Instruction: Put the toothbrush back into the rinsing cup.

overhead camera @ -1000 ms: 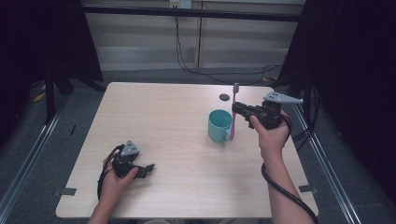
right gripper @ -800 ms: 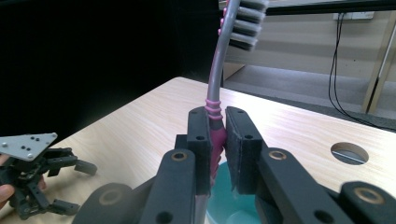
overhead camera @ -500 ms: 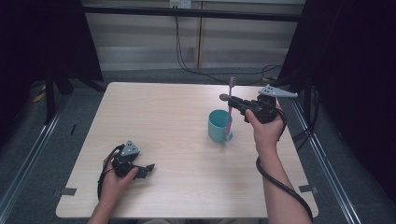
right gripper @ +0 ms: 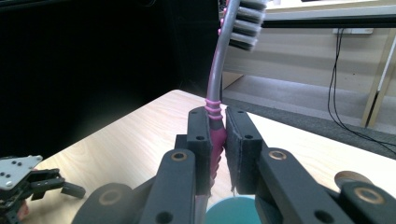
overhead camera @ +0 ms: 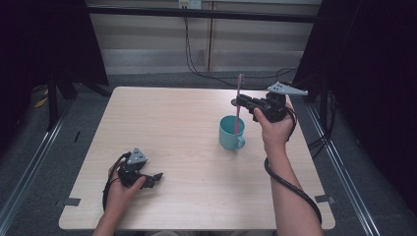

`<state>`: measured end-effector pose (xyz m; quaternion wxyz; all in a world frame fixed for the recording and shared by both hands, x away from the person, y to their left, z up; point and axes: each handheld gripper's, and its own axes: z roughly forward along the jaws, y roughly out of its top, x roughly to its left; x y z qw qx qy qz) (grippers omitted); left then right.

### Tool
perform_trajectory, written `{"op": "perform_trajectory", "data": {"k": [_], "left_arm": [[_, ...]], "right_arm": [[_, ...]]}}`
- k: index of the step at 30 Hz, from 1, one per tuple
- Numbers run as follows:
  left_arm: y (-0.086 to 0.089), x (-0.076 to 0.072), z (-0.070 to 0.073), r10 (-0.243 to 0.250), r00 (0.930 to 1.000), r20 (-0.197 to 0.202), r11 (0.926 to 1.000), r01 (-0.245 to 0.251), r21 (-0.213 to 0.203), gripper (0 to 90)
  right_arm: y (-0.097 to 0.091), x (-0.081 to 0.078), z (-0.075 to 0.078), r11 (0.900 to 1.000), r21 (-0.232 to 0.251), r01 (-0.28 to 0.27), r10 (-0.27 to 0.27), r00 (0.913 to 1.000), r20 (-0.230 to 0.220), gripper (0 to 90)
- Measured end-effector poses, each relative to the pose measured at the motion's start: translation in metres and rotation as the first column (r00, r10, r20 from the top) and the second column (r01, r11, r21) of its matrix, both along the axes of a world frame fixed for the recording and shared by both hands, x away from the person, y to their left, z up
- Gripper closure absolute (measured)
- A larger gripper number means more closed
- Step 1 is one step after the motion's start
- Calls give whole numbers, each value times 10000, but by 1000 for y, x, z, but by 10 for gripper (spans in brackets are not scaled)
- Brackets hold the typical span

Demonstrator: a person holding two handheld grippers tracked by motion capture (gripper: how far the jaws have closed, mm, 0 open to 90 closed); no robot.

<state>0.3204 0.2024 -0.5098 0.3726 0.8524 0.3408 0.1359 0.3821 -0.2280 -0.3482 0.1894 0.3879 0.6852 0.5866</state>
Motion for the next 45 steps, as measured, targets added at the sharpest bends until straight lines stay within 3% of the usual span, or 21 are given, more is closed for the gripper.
{"op": "perform_trajectory", "data": {"k": [25,45], "left_arm": [[0,0,0,-13,10000,16,10000,12,17,147],[0,0,0,-29,10000,-3,10000,29,29,147]], "right_arm": [[3,26,-11,9989,-47,463,-463,9989,21,810],[1,32,-25,9969,-200,767,-769,9970,-85,810]]}}
